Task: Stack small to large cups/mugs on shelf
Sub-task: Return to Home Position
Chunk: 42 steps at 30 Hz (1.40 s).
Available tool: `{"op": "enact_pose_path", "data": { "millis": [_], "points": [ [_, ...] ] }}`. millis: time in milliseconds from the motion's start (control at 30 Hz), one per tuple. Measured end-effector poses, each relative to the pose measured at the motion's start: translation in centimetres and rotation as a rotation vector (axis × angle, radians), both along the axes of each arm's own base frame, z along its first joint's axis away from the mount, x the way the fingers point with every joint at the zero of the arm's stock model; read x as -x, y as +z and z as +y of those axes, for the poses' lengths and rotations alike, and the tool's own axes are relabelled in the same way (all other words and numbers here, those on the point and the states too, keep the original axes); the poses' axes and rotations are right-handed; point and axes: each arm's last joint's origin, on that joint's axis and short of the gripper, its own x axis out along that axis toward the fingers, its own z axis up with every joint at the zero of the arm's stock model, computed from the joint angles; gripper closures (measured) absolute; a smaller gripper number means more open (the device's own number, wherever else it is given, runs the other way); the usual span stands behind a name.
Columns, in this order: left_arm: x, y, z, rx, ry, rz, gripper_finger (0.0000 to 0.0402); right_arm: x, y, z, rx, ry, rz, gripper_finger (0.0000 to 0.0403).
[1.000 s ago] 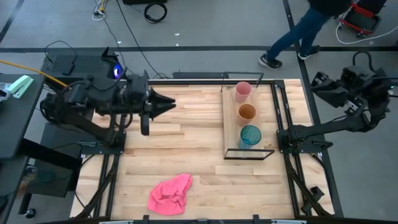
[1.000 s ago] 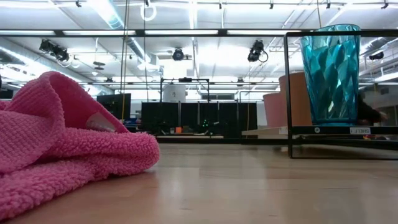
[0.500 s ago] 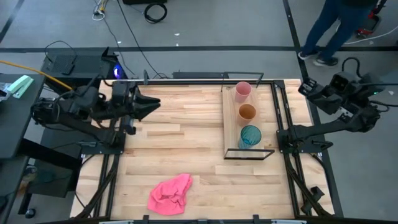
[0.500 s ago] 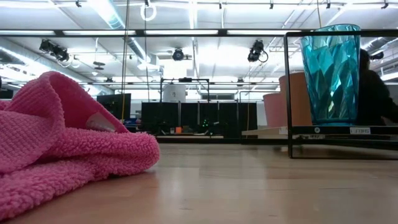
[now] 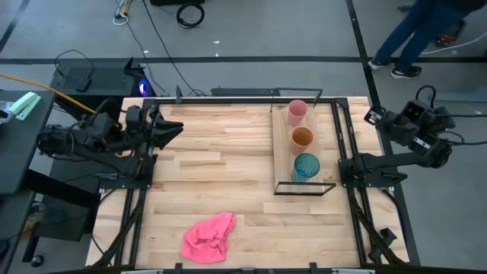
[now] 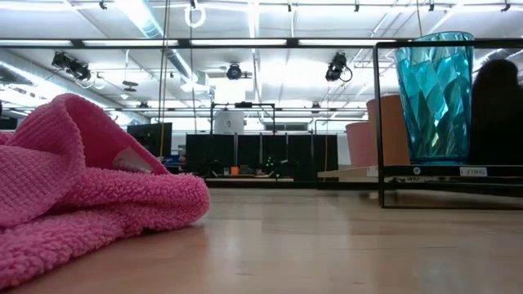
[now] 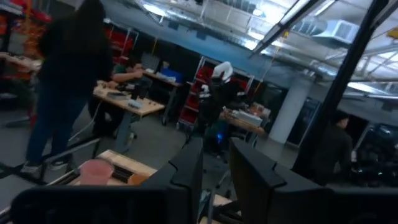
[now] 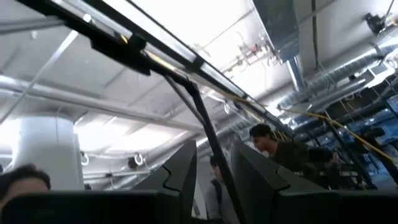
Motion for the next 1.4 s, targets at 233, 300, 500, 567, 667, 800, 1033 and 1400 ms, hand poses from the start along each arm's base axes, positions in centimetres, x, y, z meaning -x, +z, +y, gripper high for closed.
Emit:
{"op": "enact_pose_path", "data": {
  "millis": [233, 300, 500, 567, 667, 800, 1033, 1400],
  "points": [
    [1.7, -3.4, 0.5, 0.063, 0.055, 0.0, 0.0316, 0.6, -1.8, -0.1, -0.033, -0.012, -0.02, 0.0295],
    [2.2, -4.2, 0.6, 0.079, 0.052, -0.001, 0.0319, 0.8, -2.2, -0.1, -0.038, -0.017, -0.026, 0.0295],
    [2.9, -6.1, 0.8, 0.102, 0.047, -0.031, 0.0319, -0.3, -4.0, -0.1, -0.068, -0.008, -0.004, 0.0295],
    [3.1, -6.7, 0.8, 0.104, 0.046, -0.041, 0.0316, -0.8, -4.6, -0.1, -0.074, -0.002, -0.016, 0.0295],
    [3.3, -7.6, 0.9, 0.115, 0.044, -0.049, 0.0313, -1.7, -5.7, -0.1, -0.088, 0.01, -0.024, 0.0295],
    [3.4, -8.4, 0.9, 0.122, 0.042, -0.049, 0.0313, -2.7, -7.1, 0.0, -0.109, 0.031, -0.057, 0.0295],
    [2.8, -10.6, 0.8, 0.147, 0.036, -0.022, 0.0321, -4.2, -9.8, 0.1, -0.145, 0.065, -0.04, 0.0295],
    [2.3, -12.0, 0.7, 0.159, 0.034, -0.003, 0.0311, -6.0, -13.4, 0.2, -0.195, 0.103, 0.068, 0.0295]
  ]
}}
